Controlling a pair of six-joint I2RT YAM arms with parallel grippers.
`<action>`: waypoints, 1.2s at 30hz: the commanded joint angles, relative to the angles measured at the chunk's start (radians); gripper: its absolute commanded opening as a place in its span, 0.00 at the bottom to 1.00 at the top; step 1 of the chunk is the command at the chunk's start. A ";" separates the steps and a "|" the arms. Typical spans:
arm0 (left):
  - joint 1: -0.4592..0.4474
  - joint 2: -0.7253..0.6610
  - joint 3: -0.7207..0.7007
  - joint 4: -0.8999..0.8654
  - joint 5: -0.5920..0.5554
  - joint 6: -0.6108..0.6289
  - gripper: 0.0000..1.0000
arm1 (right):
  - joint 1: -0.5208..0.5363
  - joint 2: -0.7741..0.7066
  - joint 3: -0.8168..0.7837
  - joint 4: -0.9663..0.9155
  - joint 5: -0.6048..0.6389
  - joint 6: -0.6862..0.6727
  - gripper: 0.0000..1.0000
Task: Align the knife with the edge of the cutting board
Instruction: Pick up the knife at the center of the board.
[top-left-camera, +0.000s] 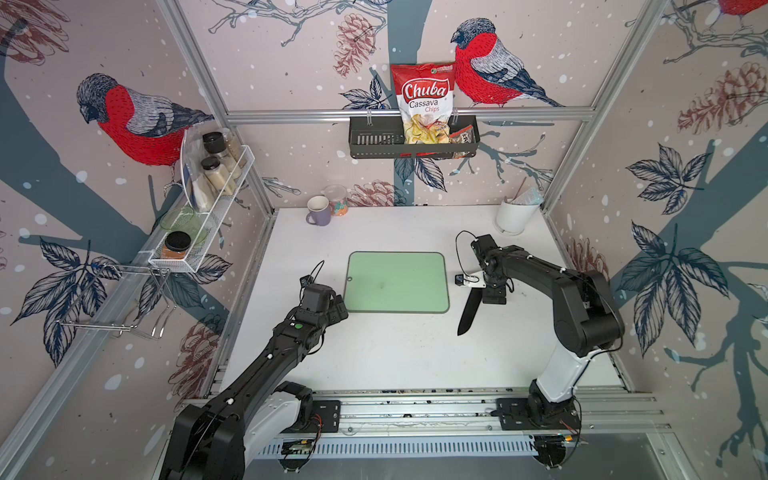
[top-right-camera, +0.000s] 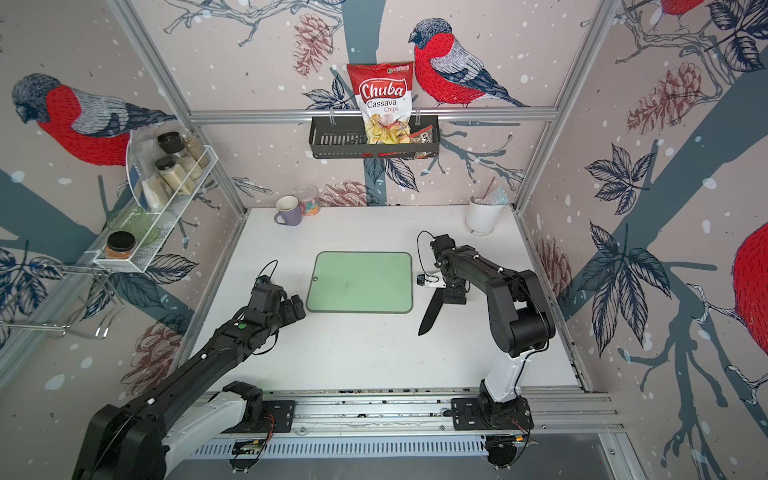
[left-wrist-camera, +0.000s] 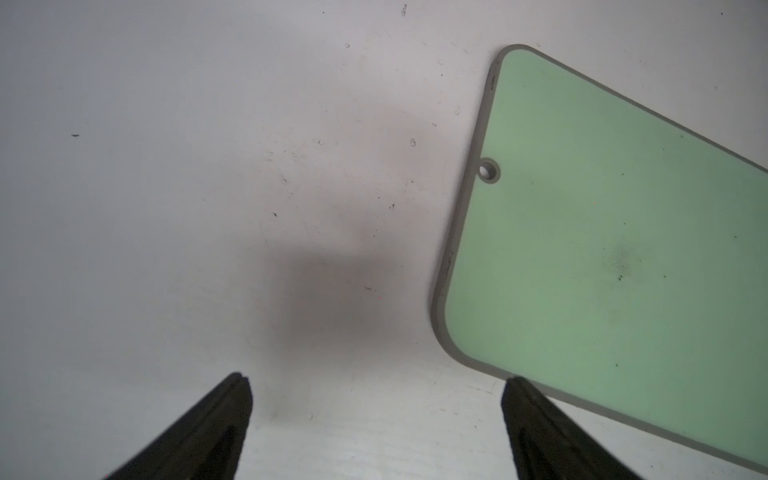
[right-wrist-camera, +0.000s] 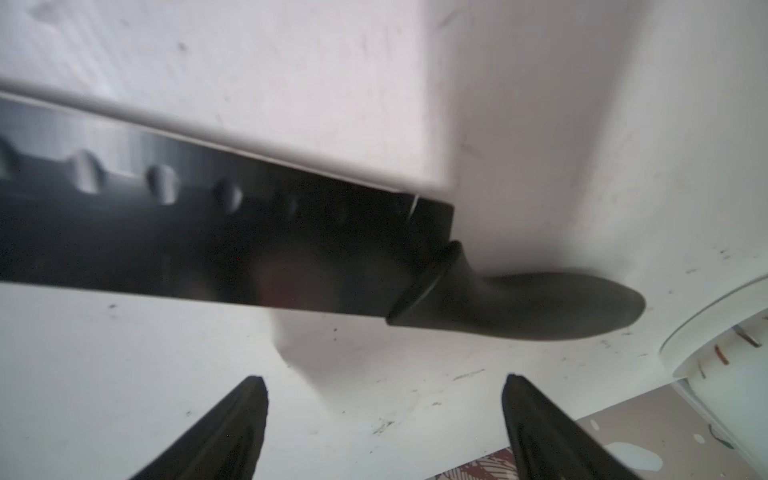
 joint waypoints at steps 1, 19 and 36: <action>-0.001 -0.005 -0.003 0.004 -0.012 0.001 0.96 | -0.006 0.002 0.022 0.060 -0.013 -0.197 0.91; -0.017 -0.037 -0.017 0.011 -0.055 -0.005 0.96 | -0.018 0.212 0.153 -0.039 -0.044 -0.420 0.90; -0.021 -0.015 -0.009 0.008 -0.051 -0.005 0.96 | -0.110 0.116 0.017 0.000 -0.162 -0.297 0.27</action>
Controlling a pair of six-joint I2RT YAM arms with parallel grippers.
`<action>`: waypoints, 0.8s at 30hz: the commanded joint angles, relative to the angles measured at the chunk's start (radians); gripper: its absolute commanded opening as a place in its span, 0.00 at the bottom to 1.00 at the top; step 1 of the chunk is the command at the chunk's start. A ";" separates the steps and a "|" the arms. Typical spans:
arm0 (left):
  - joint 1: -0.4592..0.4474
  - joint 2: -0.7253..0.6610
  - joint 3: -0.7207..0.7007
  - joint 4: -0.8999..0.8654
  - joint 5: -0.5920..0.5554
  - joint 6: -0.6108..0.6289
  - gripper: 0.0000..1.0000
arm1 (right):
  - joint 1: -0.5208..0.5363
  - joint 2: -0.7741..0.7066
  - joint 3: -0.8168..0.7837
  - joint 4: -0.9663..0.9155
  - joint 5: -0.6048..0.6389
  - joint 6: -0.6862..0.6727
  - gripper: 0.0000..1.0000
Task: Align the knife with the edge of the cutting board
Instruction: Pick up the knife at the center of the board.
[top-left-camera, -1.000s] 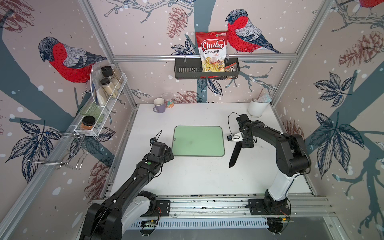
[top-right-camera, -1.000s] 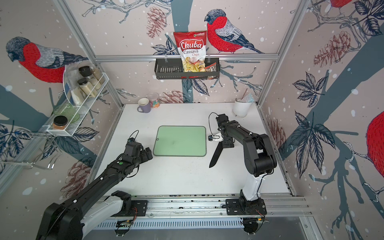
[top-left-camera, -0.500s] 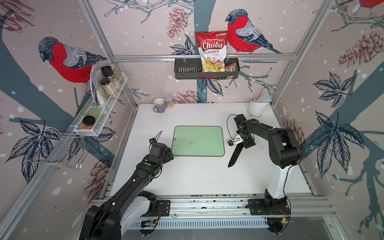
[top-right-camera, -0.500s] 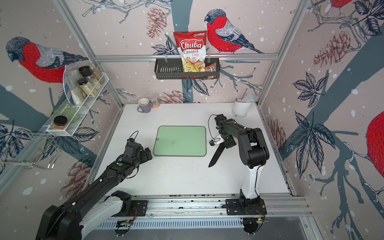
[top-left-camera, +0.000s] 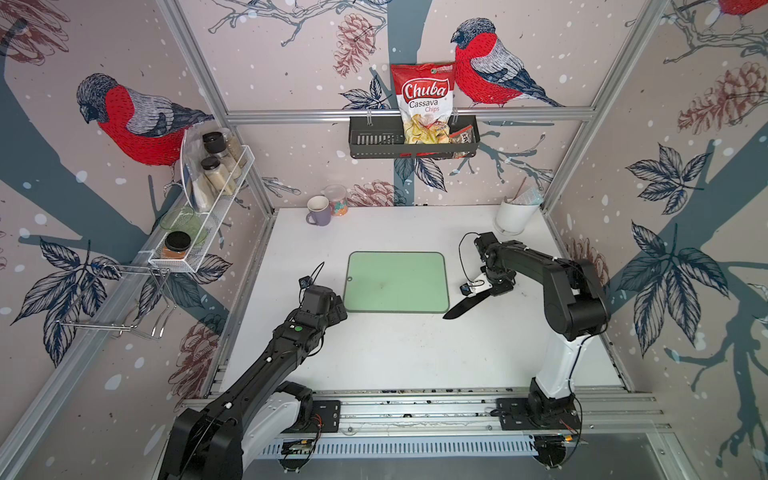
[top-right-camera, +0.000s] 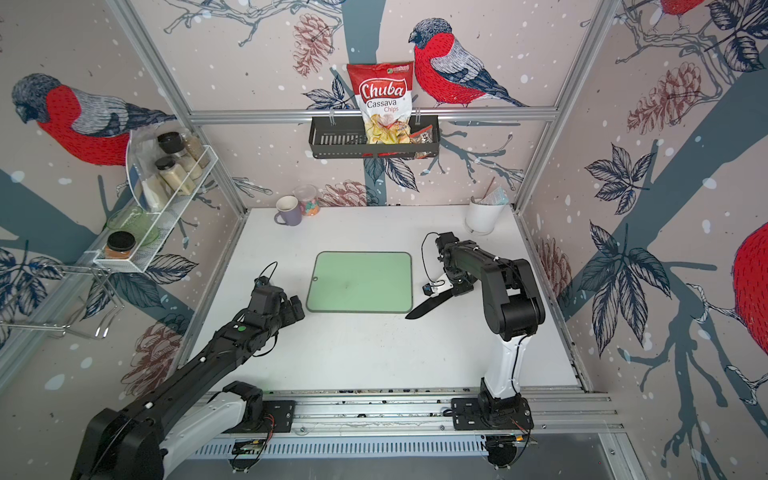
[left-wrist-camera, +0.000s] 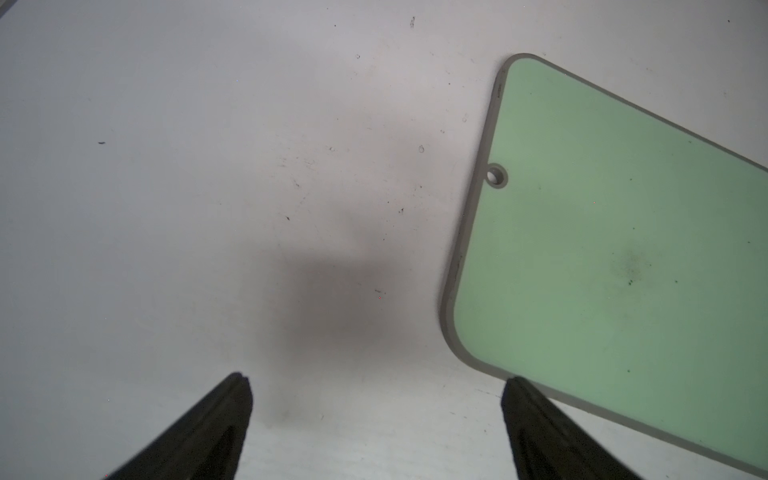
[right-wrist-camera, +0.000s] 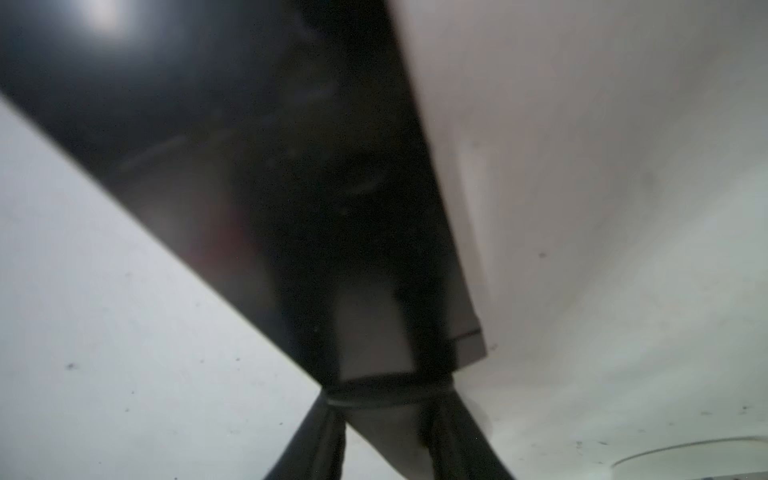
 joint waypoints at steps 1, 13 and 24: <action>-0.006 0.005 0.006 0.006 -0.011 -0.003 0.96 | -0.046 -0.014 -0.048 0.054 -0.139 0.104 0.25; -0.015 0.006 0.008 0.003 -0.019 -0.003 0.96 | -0.232 -0.136 -0.130 0.160 -0.242 0.289 0.26; -0.020 0.009 0.011 0.002 -0.027 -0.002 0.96 | -0.243 0.012 0.095 0.150 -0.270 0.762 0.24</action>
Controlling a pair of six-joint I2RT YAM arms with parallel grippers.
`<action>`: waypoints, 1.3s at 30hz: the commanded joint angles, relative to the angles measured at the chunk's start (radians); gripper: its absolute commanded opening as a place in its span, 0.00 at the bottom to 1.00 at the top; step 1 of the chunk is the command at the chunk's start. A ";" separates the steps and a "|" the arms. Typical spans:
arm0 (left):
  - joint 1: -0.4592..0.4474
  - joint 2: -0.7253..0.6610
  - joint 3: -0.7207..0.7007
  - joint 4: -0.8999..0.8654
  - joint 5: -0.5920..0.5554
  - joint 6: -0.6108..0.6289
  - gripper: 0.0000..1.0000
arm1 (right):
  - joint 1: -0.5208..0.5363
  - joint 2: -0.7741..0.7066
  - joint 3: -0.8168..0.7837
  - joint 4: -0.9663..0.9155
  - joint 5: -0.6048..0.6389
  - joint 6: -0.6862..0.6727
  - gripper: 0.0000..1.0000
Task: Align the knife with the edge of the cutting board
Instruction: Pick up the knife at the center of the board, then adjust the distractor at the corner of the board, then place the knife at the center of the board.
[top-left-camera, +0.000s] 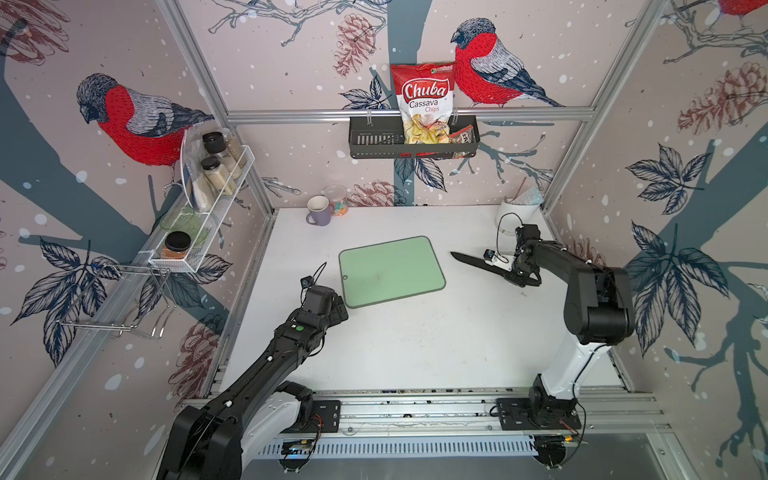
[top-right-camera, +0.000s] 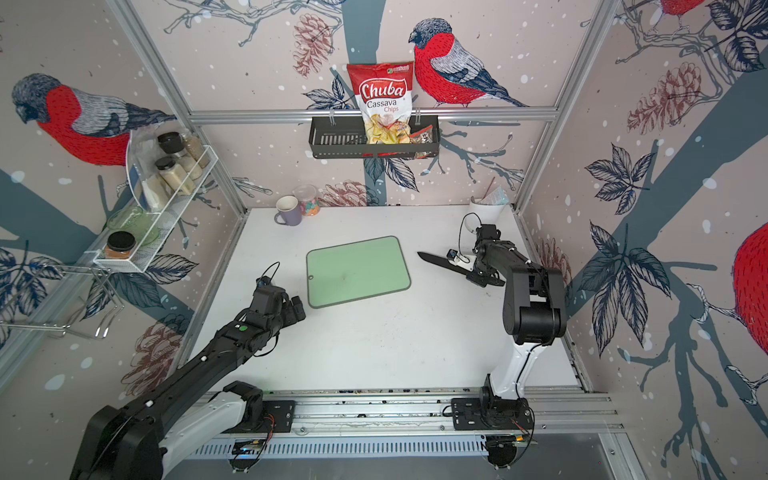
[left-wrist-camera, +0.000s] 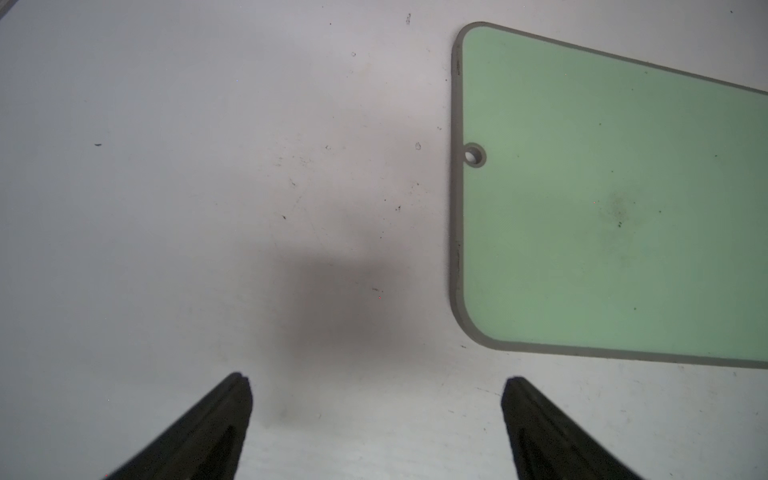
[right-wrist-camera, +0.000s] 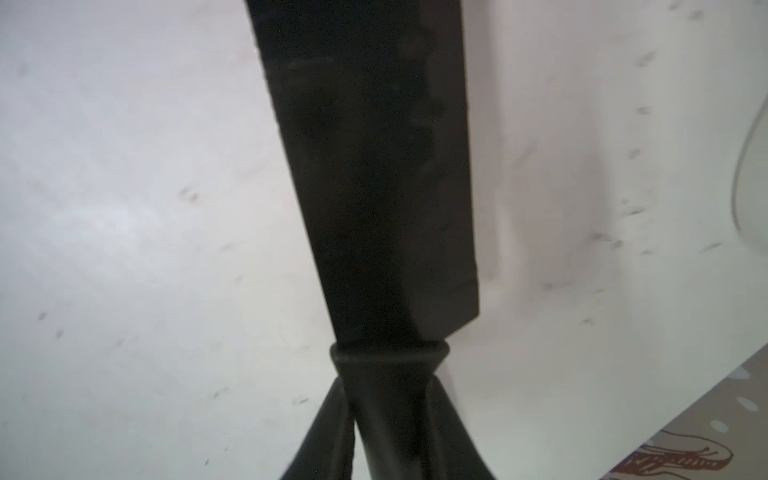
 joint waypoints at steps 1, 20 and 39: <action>-0.004 0.002 0.008 0.002 -0.013 -0.002 0.96 | 0.007 0.063 0.070 -0.013 -0.013 0.258 0.22; -0.016 0.002 0.009 0.001 -0.020 -0.004 0.96 | -0.068 0.629 0.876 -0.650 0.212 1.241 0.00; -0.028 0.017 0.018 -0.006 -0.036 0.000 0.96 | 0.123 0.344 0.349 -0.329 0.079 1.436 0.04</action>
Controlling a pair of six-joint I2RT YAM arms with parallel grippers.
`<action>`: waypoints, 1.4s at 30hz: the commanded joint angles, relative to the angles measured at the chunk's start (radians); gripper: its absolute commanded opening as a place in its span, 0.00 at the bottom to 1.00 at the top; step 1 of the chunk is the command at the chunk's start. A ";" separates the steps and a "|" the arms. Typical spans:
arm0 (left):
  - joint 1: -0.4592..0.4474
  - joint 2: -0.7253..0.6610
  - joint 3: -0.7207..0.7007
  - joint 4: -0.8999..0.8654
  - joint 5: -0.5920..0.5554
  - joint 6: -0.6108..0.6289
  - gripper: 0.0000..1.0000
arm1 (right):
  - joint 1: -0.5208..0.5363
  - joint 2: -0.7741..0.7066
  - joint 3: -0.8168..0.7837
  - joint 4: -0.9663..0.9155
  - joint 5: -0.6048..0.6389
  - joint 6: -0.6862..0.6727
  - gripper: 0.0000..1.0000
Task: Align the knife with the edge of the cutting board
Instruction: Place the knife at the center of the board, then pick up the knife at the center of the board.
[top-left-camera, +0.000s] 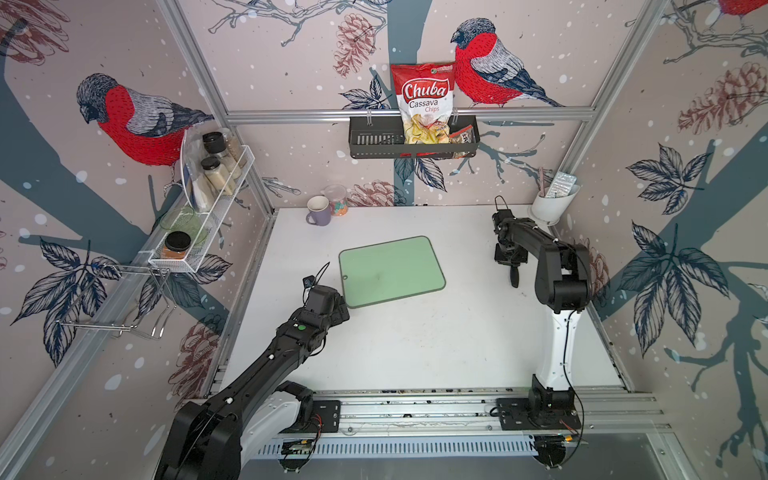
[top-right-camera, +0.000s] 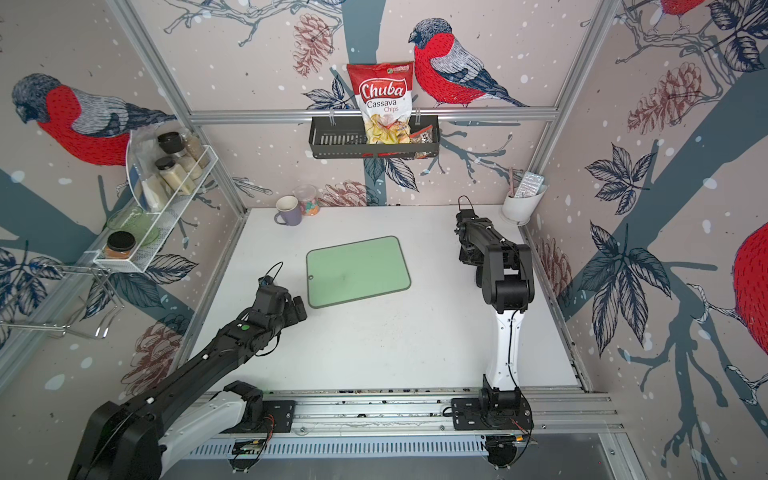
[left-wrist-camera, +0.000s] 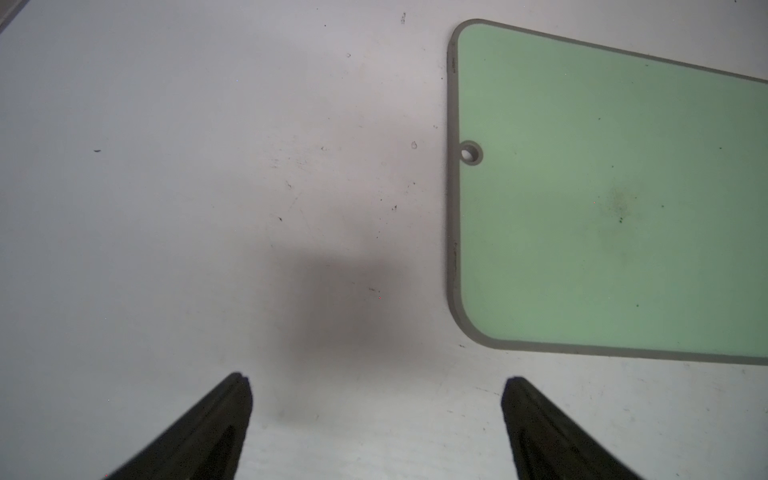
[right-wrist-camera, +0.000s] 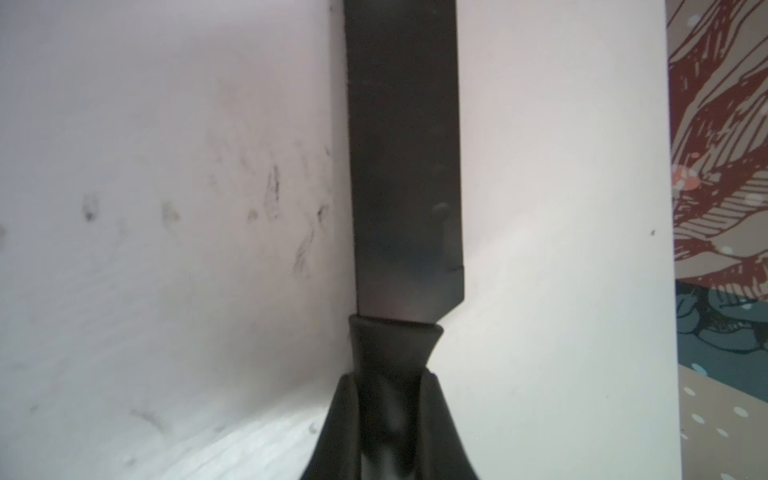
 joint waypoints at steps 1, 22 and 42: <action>-0.003 0.000 0.010 -0.004 -0.011 0.000 0.96 | 0.024 -0.003 -0.062 -0.067 -0.307 0.088 0.04; -0.005 0.026 0.020 -0.007 0.001 0.000 0.96 | 0.382 -0.214 -0.417 0.179 -0.359 0.289 0.41; -0.005 0.056 0.025 0.006 0.003 -0.002 0.96 | 0.271 -0.255 -0.520 0.267 -0.437 0.226 0.15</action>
